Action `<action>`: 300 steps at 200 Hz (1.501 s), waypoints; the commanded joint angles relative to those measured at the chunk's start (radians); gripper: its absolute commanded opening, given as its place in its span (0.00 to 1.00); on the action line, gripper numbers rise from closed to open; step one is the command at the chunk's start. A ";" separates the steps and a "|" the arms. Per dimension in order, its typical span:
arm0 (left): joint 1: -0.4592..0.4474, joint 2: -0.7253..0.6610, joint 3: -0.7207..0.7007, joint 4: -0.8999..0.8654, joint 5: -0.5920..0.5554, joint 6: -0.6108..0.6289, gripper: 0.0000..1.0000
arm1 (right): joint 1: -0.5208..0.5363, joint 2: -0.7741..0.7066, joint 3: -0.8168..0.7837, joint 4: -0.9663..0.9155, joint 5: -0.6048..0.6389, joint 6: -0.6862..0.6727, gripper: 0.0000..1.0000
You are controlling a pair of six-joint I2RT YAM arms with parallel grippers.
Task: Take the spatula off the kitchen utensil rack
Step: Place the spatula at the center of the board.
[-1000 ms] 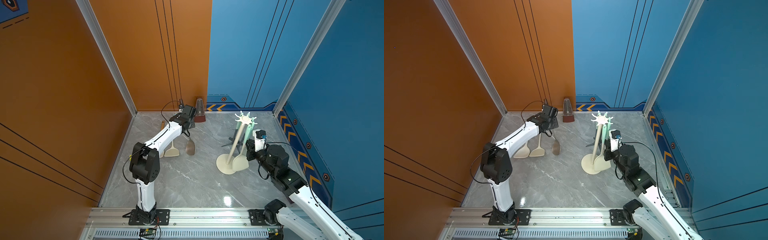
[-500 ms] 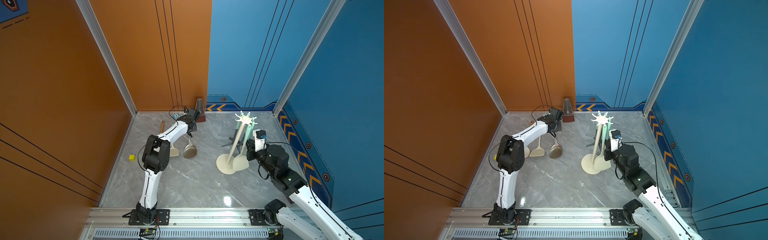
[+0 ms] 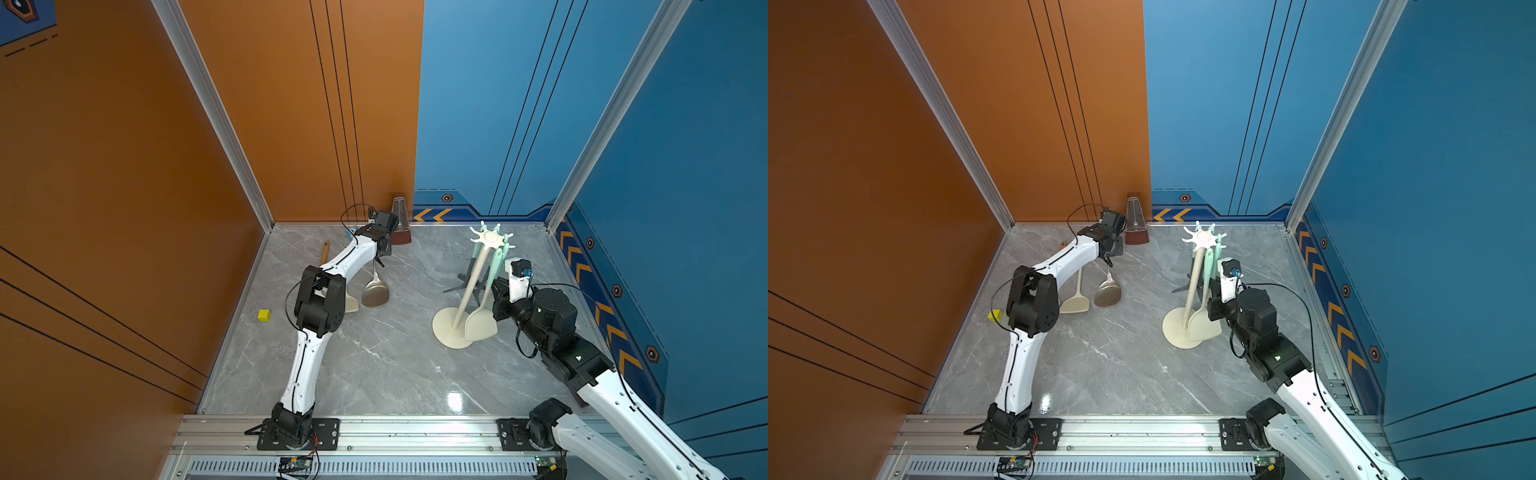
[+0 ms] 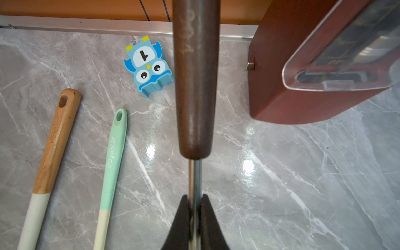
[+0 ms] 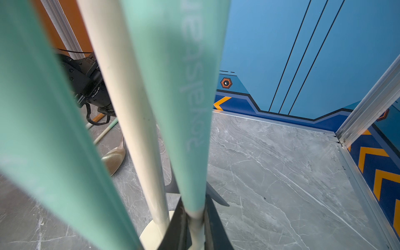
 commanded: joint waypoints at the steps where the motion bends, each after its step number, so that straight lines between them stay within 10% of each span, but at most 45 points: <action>1: 0.003 0.025 0.020 -0.034 -0.023 0.021 0.00 | 0.002 0.036 -0.016 -0.153 0.036 0.008 0.15; 300: 0.035 0.105 -0.045 -0.042 0.074 0.007 0.00 | 0.002 0.020 -0.033 -0.152 0.037 0.017 0.15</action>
